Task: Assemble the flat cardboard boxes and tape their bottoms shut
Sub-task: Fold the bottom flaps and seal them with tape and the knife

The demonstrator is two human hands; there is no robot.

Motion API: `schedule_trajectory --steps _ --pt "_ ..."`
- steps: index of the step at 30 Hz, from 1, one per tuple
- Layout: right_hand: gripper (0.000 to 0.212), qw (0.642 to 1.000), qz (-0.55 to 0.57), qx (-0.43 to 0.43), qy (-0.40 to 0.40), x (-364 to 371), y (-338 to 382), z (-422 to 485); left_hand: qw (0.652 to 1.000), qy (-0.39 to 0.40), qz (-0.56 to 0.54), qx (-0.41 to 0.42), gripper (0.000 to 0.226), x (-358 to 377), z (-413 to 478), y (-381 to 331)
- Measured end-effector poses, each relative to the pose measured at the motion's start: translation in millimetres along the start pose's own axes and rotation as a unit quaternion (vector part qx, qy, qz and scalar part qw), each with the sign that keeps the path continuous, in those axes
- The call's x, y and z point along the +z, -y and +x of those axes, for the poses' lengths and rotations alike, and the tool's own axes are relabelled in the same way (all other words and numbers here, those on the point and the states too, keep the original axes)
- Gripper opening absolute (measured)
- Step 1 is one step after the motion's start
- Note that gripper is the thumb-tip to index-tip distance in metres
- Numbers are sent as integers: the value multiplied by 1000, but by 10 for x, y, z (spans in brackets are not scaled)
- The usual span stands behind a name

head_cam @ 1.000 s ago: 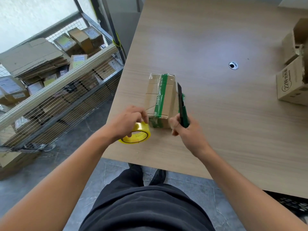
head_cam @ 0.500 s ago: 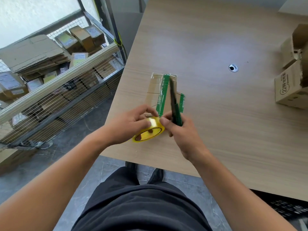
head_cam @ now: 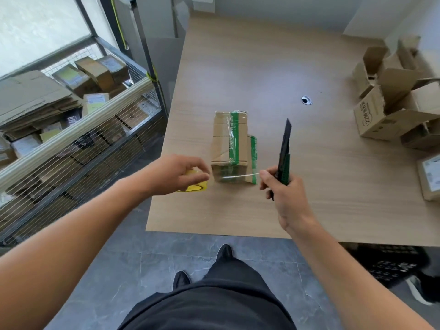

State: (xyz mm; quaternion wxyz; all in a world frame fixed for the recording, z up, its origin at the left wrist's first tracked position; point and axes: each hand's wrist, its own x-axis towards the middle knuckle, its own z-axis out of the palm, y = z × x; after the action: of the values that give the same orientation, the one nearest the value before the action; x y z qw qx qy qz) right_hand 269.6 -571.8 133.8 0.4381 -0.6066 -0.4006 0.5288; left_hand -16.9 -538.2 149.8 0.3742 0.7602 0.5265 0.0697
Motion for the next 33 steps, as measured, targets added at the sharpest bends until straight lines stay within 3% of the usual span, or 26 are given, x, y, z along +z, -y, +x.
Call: schedule_trajectory --steps 3,8,13,19,24,29,33 --pt "16 998 -12 35 -52 204 -208 146 998 -28 60 -8 12 38 256 187" --pt "12 992 -45 69 -96 274 -421 522 995 -45 87 -26 29 244 608 371" --pt "11 992 -67 85 -71 228 -644 876 990 -80 116 -9 30 322 890 564" --pt "7 993 5 113 -23 141 -848 1086 990 -70 119 27 40 460 1082 729" --pt "18 993 -113 -19 -7 116 -1087 1124 988 -108 106 36 59 484 1150 765" --pt "48 933 -269 -239 -2 145 -1160 1219 978 -142 146 52 54 462 1238 752" --pt "55 962 -191 -195 4 145 -1084 1377 975 -143 164 48 38 401 1276 791"
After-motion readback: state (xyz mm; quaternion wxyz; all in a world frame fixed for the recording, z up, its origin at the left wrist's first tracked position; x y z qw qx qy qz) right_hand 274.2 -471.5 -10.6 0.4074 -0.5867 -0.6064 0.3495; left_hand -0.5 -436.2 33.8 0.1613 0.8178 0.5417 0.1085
